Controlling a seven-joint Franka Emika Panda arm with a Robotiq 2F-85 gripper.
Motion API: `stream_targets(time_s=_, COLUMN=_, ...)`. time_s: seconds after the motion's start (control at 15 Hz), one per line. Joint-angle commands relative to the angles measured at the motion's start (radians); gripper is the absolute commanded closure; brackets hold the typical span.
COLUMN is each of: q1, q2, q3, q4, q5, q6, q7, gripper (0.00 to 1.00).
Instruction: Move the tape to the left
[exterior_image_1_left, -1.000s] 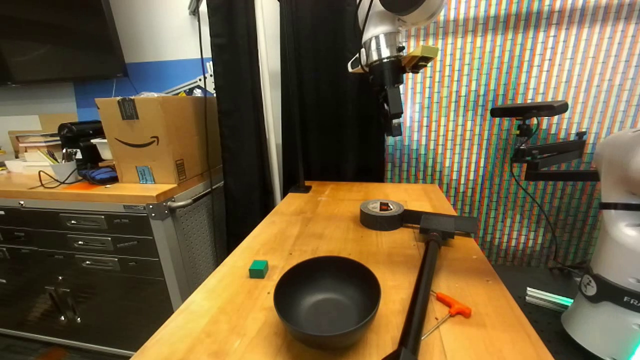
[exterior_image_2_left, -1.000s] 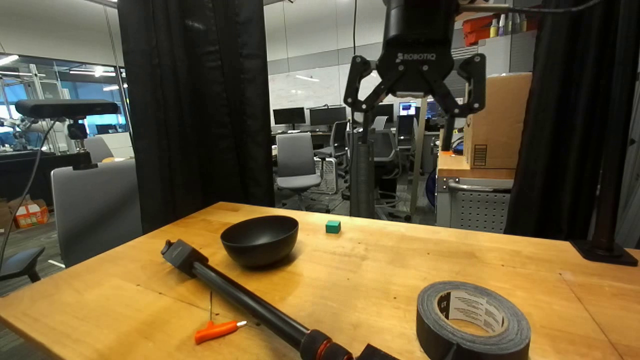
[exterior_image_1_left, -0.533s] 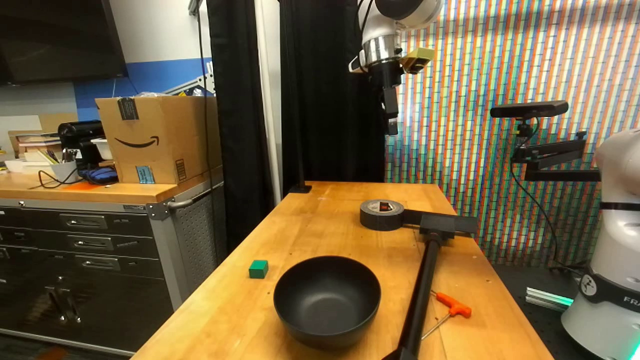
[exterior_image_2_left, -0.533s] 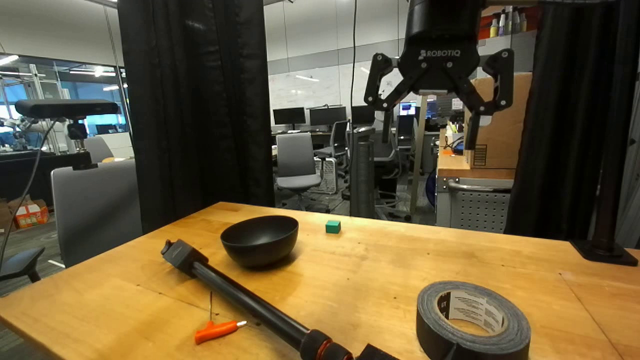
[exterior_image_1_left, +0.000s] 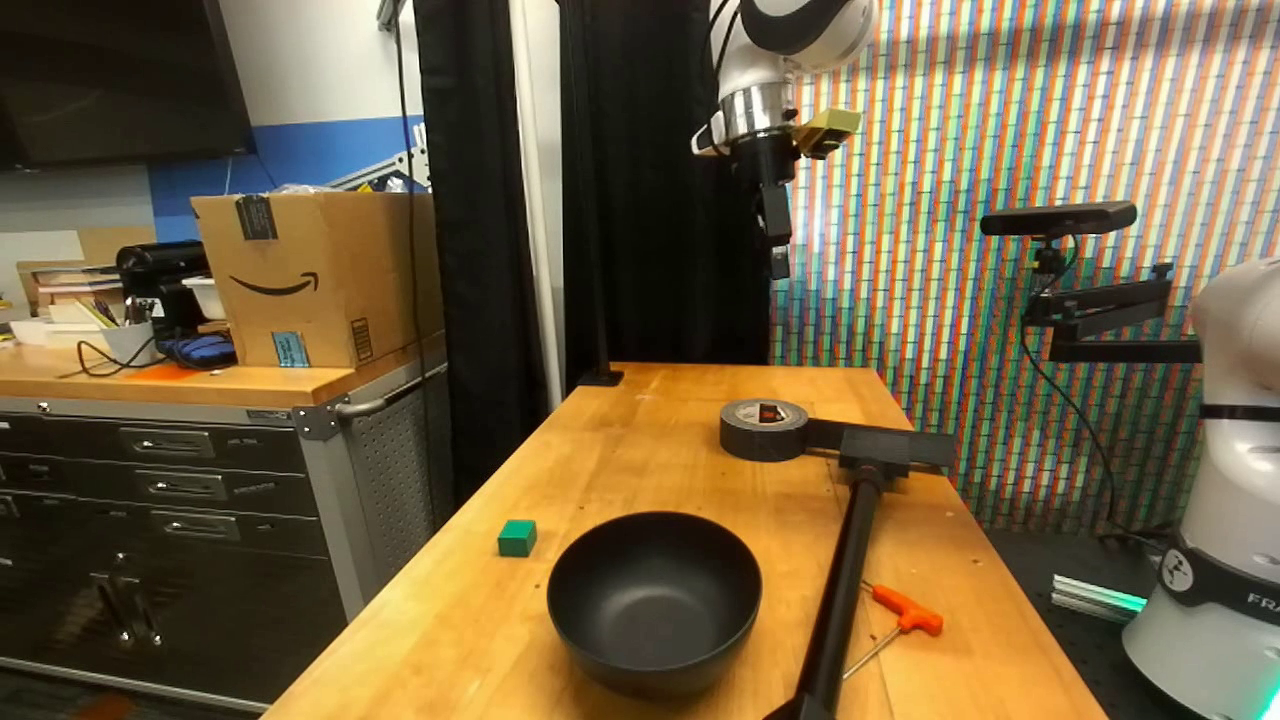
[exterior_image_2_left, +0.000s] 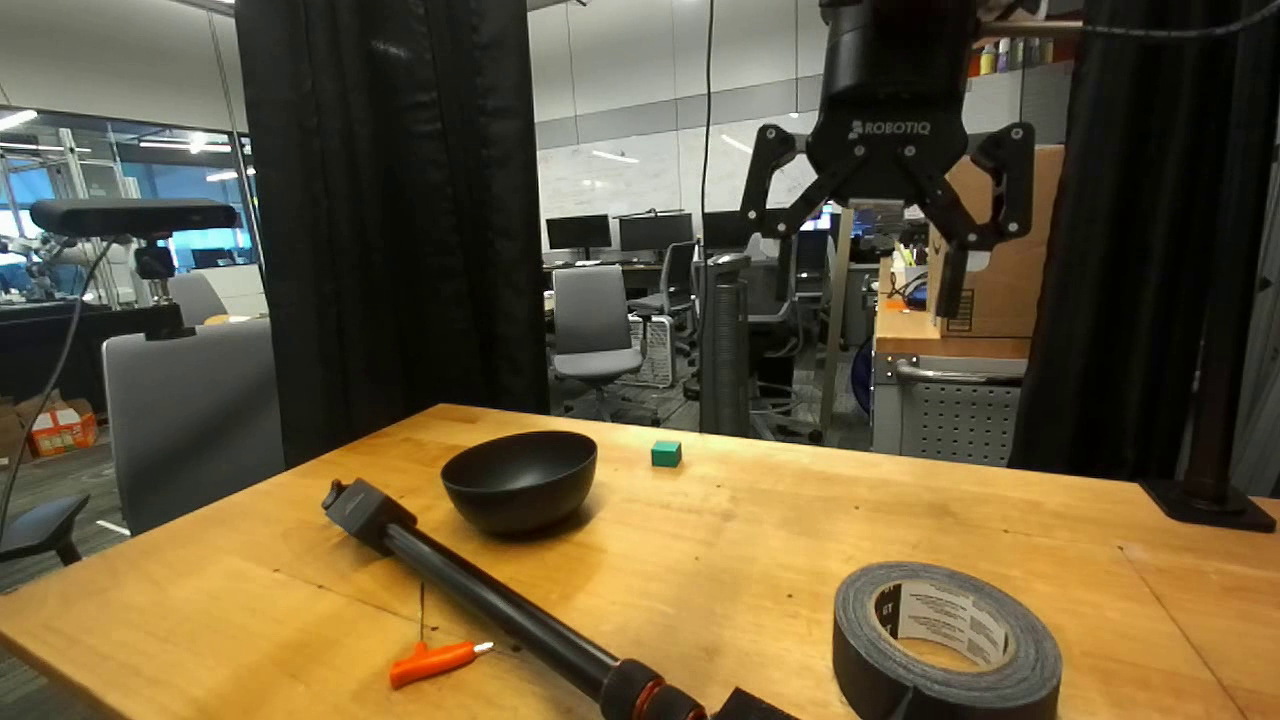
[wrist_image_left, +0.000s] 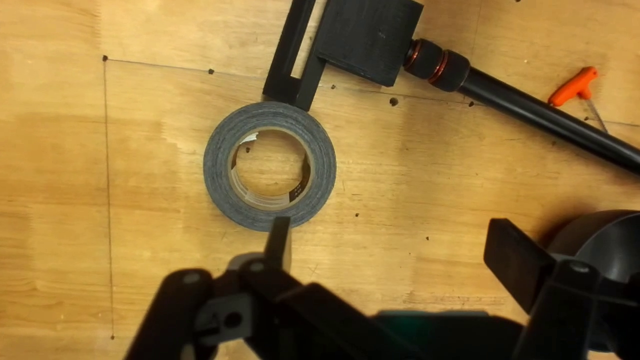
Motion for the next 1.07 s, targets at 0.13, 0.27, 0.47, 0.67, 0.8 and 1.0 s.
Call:
stream_targets(time_s=0.13, q1=-0.044, q2=0.104, q3=-0.027, q4=-0.008, q5=0.066, q6=0.095, q7=-0.091, gripper=0.00)
stream_targets(time_s=0.27, q1=-0.064, q2=0.148, q3=-0.027, q4=-0.012, q5=0.074, q6=0.118, q7=-0.109, gripper=0.00)
stream_targets(time_s=0.47, q1=-0.087, q2=0.200, q3=-0.013, q4=-0.005, q5=0.077, q6=0.124, q7=-0.114, gripper=0.00)
stream_targets(time_s=0.67, q1=-0.085, q2=0.210, q3=0.009, q4=-0.017, q5=0.049, q6=0.121, q7=-0.080, gripper=0.00)
stream_targets(time_s=0.8, q1=-0.078, q2=0.201, q3=0.024, q4=-0.036, q5=0.022, q6=0.134, q7=-0.051, gripper=0.00)
stream_targets(time_s=1.0, q1=-0.071, q2=0.193, q3=0.050, q4=-0.051, q5=0.009, q6=0.139, q7=-0.037, gripper=0.00)
